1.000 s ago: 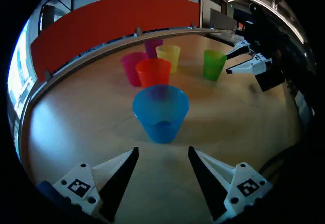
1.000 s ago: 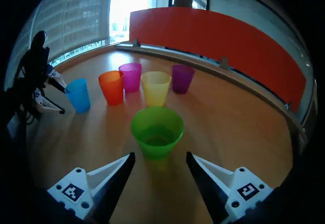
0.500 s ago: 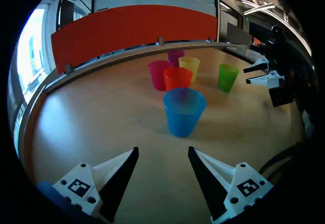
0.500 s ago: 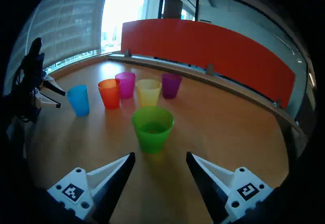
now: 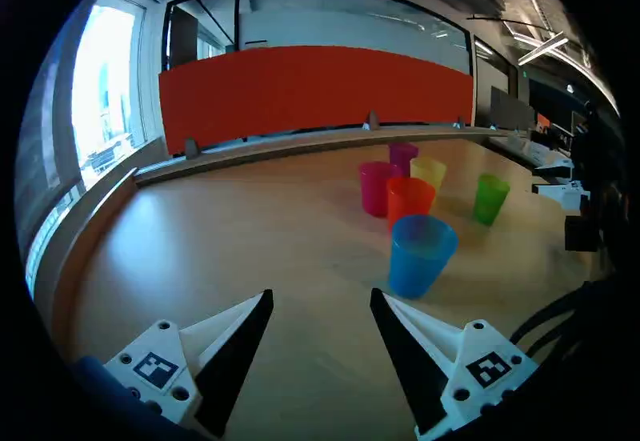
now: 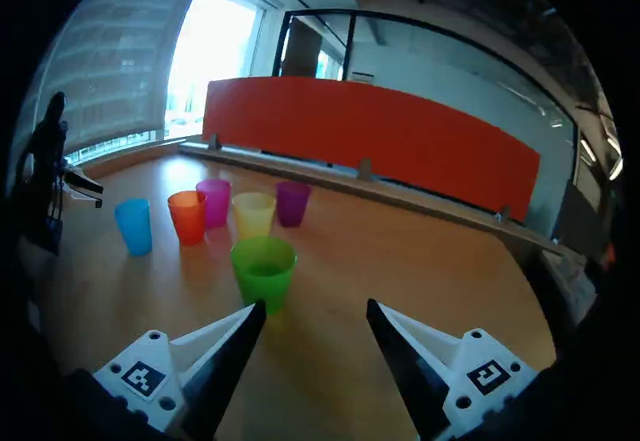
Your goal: Pour water
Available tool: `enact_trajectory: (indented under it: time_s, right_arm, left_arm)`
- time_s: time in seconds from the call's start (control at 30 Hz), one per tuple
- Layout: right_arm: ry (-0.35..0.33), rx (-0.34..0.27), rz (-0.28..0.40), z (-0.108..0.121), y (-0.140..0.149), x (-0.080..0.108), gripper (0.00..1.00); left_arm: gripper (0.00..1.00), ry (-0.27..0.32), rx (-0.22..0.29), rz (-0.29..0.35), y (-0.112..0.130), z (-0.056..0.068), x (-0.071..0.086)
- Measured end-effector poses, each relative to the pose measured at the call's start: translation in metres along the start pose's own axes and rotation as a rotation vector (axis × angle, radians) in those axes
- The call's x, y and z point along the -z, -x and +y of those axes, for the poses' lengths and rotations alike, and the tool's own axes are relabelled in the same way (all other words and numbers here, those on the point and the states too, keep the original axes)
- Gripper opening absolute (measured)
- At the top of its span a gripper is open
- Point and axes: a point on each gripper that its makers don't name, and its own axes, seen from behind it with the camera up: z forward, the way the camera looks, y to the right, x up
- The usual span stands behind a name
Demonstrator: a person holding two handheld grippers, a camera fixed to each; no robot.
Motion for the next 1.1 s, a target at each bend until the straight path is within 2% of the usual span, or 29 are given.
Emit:
enact_trajectory:
  time_s: [0.17,0.37,0.6,0.77,0.97,1.1]
  right_arm:
    - [0.058,-0.049,0.083,0.015,-0.021,0.008,0.97]
    - [0.111,-0.113,0.21,0.033,-0.048,0.017,0.97]
    - [0.135,-0.157,0.327,0.041,-0.069,0.031,0.97]
    - [0.175,-0.183,0.417,0.048,-0.084,0.045,0.97]
    - [0.24,-0.2,0.437,0.058,-0.079,0.052,0.97]
    - [0.25,-0.221,0.426,0.058,-0.072,0.053,0.97]
  left_arm:
    - [0.9,-0.049,0.024,0.068,-0.013,-0.014,0.005]
    - [0.89,-0.119,0.06,0.185,-0.039,-0.033,0.021]
    - [0.89,-0.161,0.106,0.291,-0.056,-0.039,0.036]
    - [0.9,-0.205,0.119,0.359,-0.067,-0.048,0.048]
    - [0.89,-0.28,0.096,0.434,-0.08,-0.058,0.065]
    - [0.9,-0.303,0.071,0.468,-0.085,-0.056,0.07]
